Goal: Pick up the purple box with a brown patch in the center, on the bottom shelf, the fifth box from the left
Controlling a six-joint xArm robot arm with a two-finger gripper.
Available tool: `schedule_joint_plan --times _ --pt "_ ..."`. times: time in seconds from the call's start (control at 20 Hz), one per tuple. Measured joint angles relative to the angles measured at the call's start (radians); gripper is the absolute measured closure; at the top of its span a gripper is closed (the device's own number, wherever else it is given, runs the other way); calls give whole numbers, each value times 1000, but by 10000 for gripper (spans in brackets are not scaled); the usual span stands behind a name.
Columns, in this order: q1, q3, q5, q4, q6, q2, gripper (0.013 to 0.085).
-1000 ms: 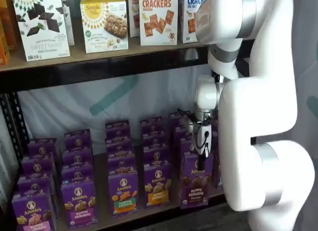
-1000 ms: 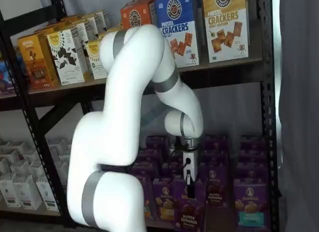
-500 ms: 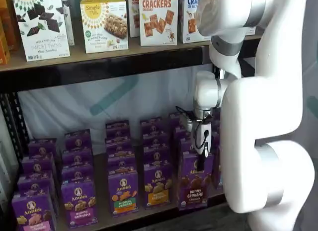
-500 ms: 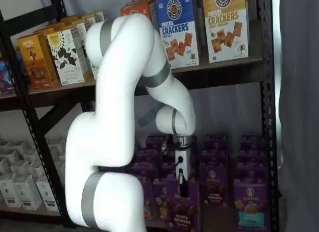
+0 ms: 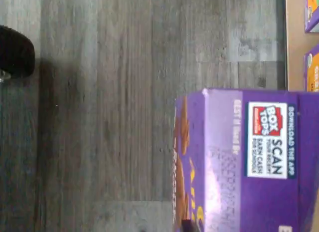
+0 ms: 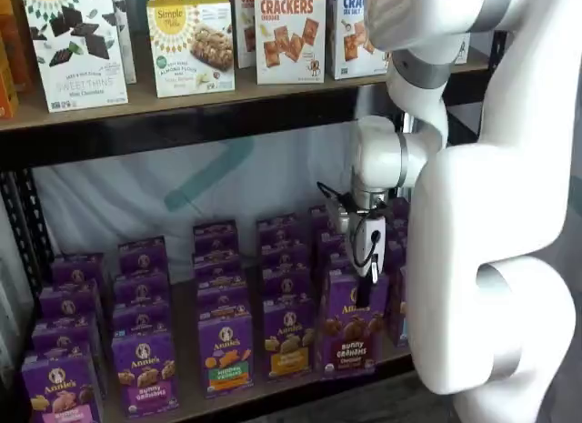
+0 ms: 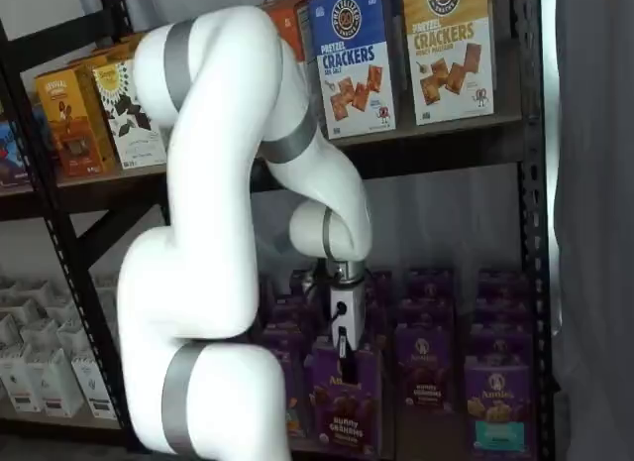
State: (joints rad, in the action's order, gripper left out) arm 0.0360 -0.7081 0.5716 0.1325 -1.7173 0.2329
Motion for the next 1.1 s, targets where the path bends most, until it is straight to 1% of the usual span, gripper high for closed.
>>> schedule_joint_plan --times 0.2,0.3,0.5,0.8,1.1 --pt "-20 38 20 -23 43 -69 690" --pt "-29 51 39 -46 73 -98 690" --pt "-48 87 73 -58 104 -164 690" --pt "-67 147 92 -31 103 -260 690" --pt "-85 190 108 -11 106 -333 690"
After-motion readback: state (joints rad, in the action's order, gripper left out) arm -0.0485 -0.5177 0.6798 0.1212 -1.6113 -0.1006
